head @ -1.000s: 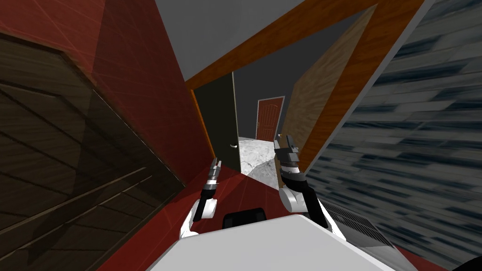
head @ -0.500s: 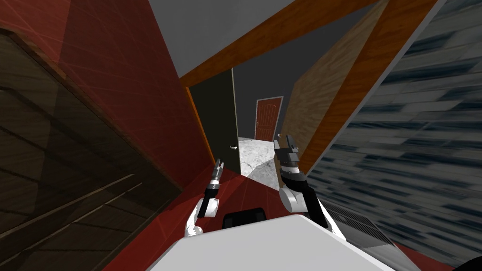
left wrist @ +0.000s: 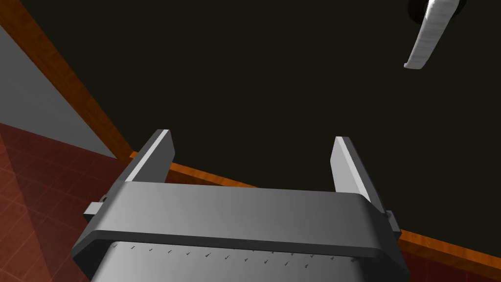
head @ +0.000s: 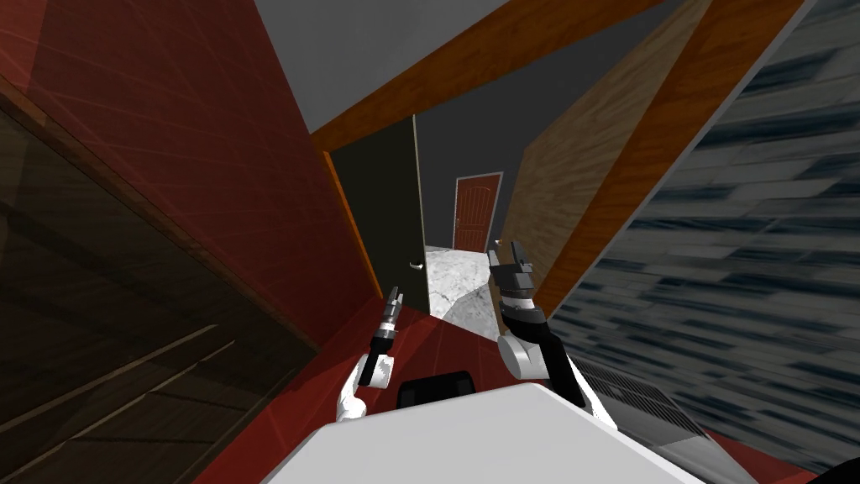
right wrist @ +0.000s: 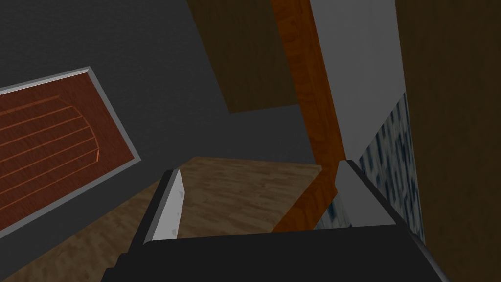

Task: Push the door open

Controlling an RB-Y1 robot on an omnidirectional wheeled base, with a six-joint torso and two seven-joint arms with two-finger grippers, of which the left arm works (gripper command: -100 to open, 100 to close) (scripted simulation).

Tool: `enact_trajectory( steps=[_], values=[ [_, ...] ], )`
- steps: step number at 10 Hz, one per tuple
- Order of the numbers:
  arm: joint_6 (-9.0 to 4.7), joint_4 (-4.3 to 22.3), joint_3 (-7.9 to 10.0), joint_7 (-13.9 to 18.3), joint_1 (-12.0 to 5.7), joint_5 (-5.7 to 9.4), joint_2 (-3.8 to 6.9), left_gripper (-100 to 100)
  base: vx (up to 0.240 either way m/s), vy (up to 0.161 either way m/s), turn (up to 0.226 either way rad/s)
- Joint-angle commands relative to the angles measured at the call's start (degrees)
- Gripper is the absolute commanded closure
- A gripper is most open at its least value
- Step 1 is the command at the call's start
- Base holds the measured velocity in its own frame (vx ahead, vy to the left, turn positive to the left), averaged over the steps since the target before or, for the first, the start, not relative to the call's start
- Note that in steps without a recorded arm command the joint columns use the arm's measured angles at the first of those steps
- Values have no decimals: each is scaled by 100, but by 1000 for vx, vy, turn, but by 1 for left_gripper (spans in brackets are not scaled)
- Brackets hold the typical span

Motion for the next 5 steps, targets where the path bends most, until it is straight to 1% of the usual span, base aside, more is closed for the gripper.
enact_trajectory(
  steps=[1, 2, 3, 5],
  values=[
    [-41, 238, -23, -3, -109, 14, 0, -100, 49, 37, -31],
    [-69, 418, -47, -8, -186, 24, -2, -100, 67, 50, -89],
    [-69, 419, -47, -8, -186, 24, -2, -100, 47, 40, -20],
    [-123, 778, -95, -16, -339, 44, -7, -100, 57, 48, -43]
  ],
)
